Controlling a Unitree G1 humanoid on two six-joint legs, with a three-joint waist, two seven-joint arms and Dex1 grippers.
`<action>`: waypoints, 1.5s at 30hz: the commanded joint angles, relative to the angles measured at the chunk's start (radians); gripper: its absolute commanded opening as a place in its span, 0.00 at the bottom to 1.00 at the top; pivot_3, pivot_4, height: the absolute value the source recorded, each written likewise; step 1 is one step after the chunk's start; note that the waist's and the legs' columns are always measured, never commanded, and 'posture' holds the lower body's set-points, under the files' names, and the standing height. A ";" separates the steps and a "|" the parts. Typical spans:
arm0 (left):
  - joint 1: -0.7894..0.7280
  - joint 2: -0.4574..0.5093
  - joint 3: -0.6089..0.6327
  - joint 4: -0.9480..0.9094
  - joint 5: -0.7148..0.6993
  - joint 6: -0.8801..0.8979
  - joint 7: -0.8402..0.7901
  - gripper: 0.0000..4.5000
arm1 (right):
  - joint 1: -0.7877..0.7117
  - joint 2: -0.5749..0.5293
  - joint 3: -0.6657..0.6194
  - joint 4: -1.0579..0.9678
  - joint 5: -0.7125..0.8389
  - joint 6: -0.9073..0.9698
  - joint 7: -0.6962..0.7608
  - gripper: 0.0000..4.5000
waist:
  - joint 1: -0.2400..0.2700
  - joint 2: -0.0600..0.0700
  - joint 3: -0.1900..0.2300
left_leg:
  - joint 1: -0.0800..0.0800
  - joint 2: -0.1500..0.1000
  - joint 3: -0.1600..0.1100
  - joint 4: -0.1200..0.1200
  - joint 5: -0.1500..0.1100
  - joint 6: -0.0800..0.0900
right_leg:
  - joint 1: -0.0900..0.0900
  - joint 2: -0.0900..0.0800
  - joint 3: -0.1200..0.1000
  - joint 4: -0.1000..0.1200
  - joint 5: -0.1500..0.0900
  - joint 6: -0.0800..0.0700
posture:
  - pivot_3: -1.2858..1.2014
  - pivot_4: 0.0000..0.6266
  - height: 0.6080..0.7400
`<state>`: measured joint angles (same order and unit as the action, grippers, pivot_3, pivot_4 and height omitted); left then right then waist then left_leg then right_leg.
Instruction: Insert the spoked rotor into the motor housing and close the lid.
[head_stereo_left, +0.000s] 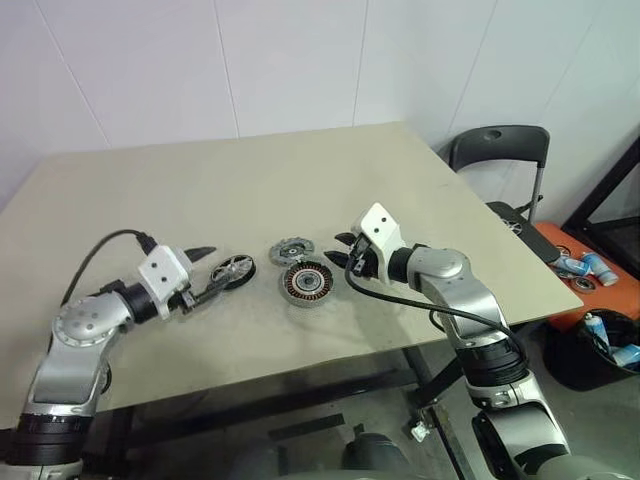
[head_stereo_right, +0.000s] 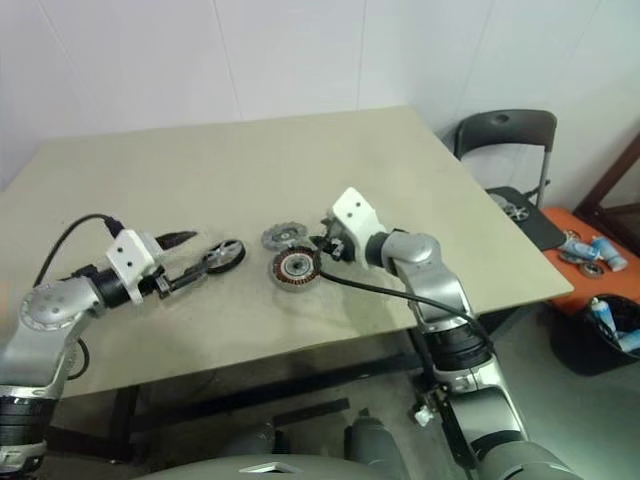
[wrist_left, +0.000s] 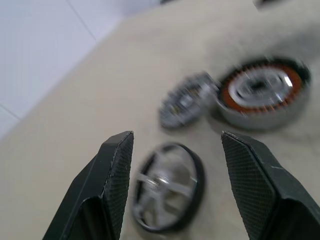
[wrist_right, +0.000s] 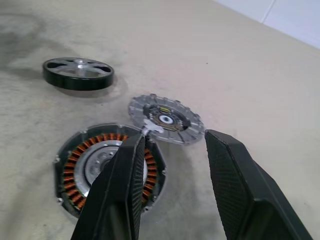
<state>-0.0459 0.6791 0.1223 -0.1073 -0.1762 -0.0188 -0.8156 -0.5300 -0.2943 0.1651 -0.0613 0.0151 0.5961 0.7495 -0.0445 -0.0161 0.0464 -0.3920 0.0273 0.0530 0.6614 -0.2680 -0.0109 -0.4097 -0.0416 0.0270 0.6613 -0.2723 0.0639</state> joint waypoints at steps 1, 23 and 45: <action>0.028 -0.024 -0.030 0.014 0.053 -0.077 0.032 0.66 | -0.017 -0.005 0.005 -0.018 0.015 -0.027 -0.018 0.44 | 0.001 0.000 0.000 | 0.000 0.000 0.000 0.000 0.000 0.000 | 0.000 0.000 -0.001 0.000 0.000 0.000 | 0.52 0.00 1.00; 0.192 -0.190 0.304 -0.089 -0.994 0.937 0.231 0.66 | 0.025 -0.052 0.056 -0.028 0.014 -0.046 -0.043 0.44 | 0.003 -0.002 -0.001 | 0.002 0.003 -0.003 0.004 0.000 0.001 | 0.004 0.007 -0.003 0.001 0.001 0.007 | 0.52 0.00 1.00; -0.051 -0.364 0.287 0.150 -0.827 0.854 0.504 0.66 | 0.046 -0.073 0.069 -0.043 0.009 -0.034 -0.054 0.44 | 0.003 -0.004 -0.002 | 0.002 0.003 -0.004 0.004 0.000 0.001 | 0.004 0.011 -0.001 0.000 0.000 0.003 | 0.52 0.00 1.00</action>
<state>-0.0797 0.3107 0.3811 0.0293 -1.0199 0.8548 -0.3290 -0.4759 -0.3587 0.2478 -0.0586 0.0169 0.5632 0.7040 -0.0416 -0.0196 0.0448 -0.3901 0.0298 0.0494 0.6655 -0.2678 -0.0103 -0.4055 -0.0308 0.0259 0.6609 -0.2723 0.0671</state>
